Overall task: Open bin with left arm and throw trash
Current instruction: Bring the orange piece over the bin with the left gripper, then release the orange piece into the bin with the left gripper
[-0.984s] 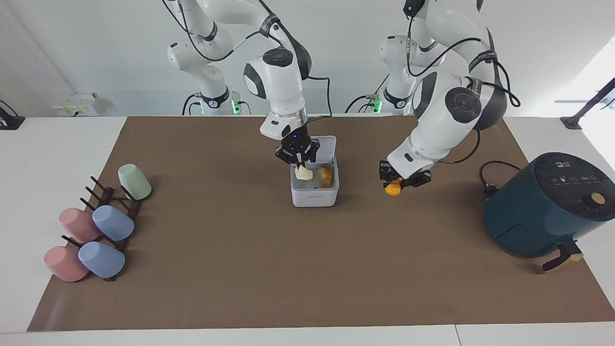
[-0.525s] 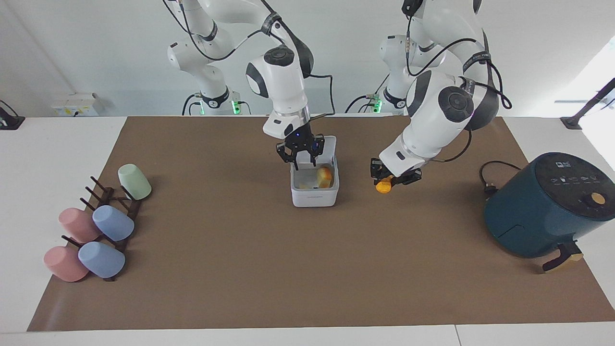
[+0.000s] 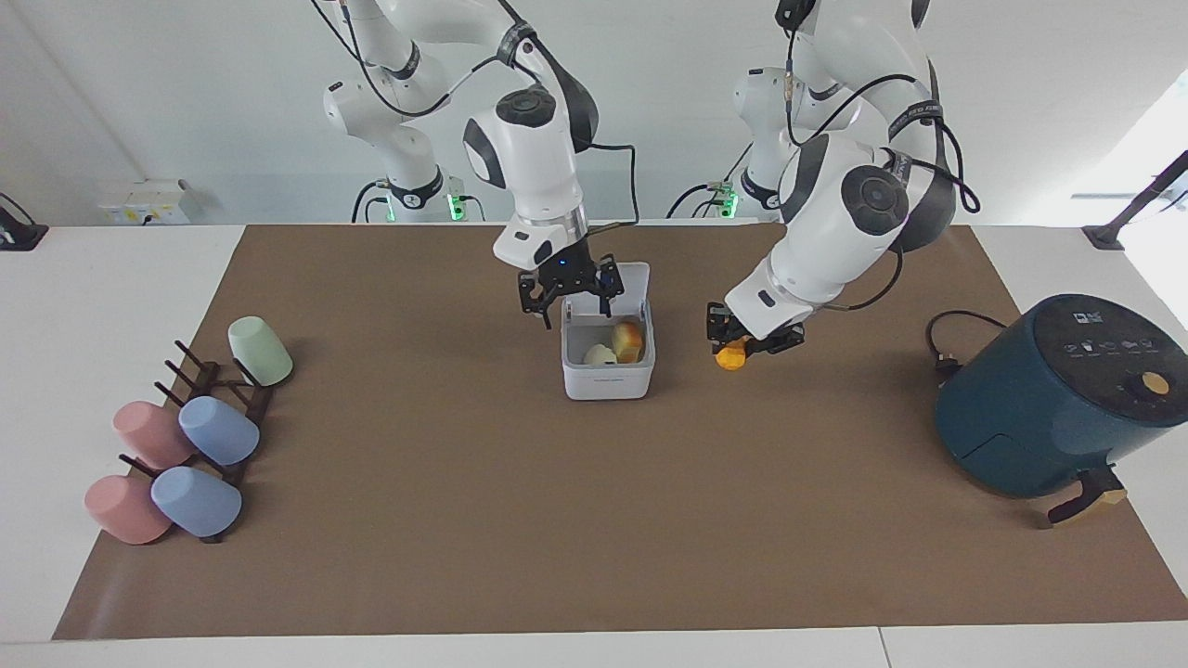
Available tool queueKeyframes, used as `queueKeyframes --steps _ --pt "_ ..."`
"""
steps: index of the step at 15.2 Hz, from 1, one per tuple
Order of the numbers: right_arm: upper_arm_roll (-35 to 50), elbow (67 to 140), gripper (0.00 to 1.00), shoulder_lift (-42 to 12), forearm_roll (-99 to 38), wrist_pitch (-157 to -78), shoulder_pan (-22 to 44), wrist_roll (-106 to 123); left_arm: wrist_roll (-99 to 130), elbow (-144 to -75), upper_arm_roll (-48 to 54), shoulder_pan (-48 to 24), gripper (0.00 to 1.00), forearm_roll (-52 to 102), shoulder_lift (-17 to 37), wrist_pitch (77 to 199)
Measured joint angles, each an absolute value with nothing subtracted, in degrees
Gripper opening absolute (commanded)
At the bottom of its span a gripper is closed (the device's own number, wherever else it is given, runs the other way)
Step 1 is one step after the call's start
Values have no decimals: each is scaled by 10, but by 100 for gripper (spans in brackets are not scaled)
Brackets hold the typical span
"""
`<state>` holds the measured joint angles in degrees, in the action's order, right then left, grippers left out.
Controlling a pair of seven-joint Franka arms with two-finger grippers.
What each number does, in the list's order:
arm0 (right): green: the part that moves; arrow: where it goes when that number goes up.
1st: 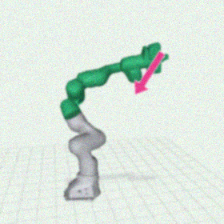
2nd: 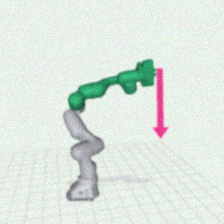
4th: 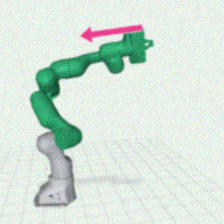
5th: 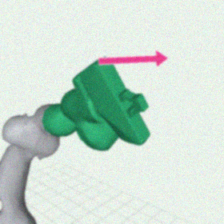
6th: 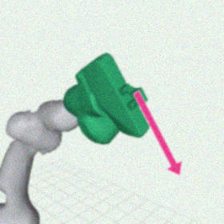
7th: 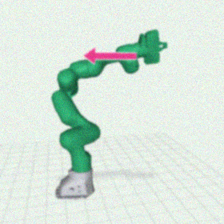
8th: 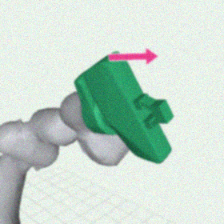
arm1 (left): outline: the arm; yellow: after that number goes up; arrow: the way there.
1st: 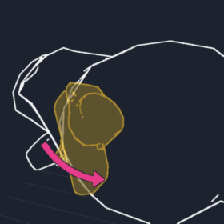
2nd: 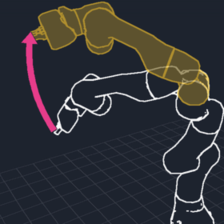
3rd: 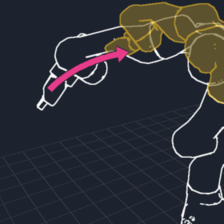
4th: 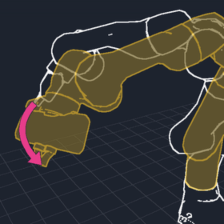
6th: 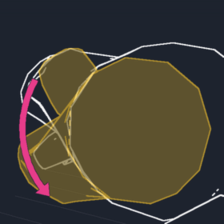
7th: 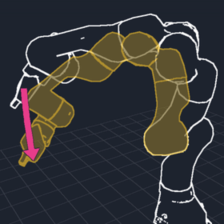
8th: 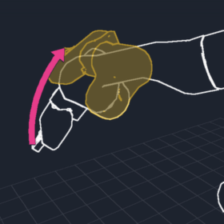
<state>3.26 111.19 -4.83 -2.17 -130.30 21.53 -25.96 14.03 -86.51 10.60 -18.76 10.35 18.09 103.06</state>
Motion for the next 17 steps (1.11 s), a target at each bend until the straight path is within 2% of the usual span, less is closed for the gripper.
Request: queueKeyframes --steps 5,10,11,12,13,17 --pt "31 1109 100 -17 -6 -1261 120 -185 209 -890 109 -276 0 103 181 1096" --pt "30 1105 100 21 -6 -1184 61 -141 210 -950 108 -289 0 103 181 1152" --pt "30 1097 100 26 -5 -1164 56 -141 210 -956 108 -289 26 103 181 1158" --pt "30 1085 100 28 -3 -1142 51 -141 210 -958 107 -289 82 103 181 1161" --pt "30 1070 100 28 -2 -1121 45 -141 210 -959 107 -289 100 103 181 1162" --pt "30 1029 100 28 0 -1074 19 -131 210 -959 106 -289 100 103 178 1162"
